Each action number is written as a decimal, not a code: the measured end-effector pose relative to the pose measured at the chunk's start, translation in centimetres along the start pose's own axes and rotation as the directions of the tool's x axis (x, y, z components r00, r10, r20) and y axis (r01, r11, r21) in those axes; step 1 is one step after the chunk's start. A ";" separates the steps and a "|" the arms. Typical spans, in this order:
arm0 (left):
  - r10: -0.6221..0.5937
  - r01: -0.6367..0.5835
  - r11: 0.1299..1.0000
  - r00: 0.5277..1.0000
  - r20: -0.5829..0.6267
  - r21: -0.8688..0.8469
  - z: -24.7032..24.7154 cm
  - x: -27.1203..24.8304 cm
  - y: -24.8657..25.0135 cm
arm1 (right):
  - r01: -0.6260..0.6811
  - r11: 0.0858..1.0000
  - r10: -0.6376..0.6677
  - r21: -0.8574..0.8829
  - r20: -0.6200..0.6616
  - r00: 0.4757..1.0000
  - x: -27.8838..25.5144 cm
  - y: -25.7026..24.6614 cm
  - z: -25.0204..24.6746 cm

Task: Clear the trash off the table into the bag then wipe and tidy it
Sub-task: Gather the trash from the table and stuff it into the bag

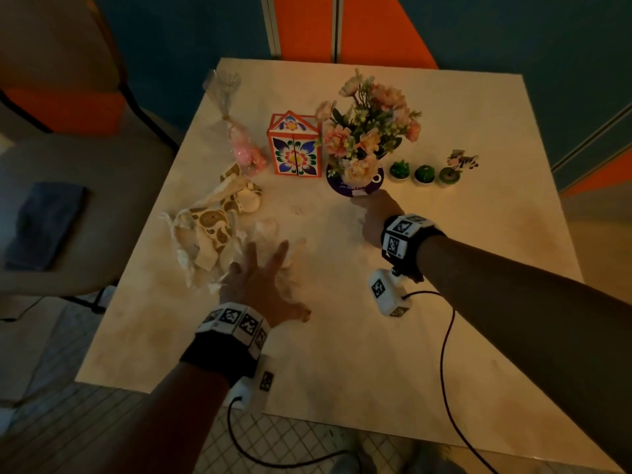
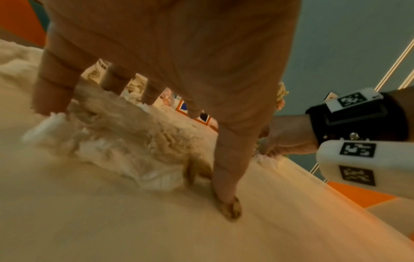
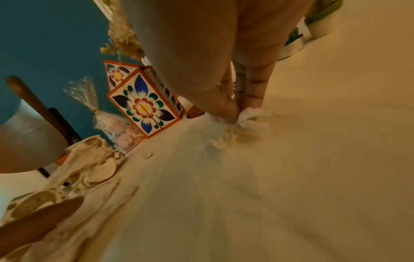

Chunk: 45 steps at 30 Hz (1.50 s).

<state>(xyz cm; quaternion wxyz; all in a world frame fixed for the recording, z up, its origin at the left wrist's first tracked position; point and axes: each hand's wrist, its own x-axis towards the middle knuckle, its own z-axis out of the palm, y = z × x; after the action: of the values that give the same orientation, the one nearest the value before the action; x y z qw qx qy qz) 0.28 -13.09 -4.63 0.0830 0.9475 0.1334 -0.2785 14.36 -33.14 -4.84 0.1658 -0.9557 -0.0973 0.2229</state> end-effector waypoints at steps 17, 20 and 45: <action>0.290 -0.359 0.929 0.853 -0.435 -0.085 3.1 0.5 -1.6 | 0.022 0.993 -0.010 0.112 -0.102 0.995 0.4 -2.7 3.1; 0.290 -0.355 0.931 0.854 -0.432 -0.078 3.3 0.5 -1.6 | -0.061 0.998 0.063 0.018 -0.130 0.990 0.3 -2.4 2.2; 0.245 -0.379 0.903 0.841 -0.481 -0.202 3.2 1.7 -1.7 | 0.250 0.960 -0.228 -0.127 0.166 0.959 -0.6 -2.4 2.8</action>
<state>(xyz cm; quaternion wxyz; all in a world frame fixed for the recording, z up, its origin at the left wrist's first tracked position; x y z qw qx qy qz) -0.46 -11.91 -8.31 0.2328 0.9720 0.0302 -0.0145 12.26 -30.34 -6.15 0.1130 -0.9270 -0.2405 0.2647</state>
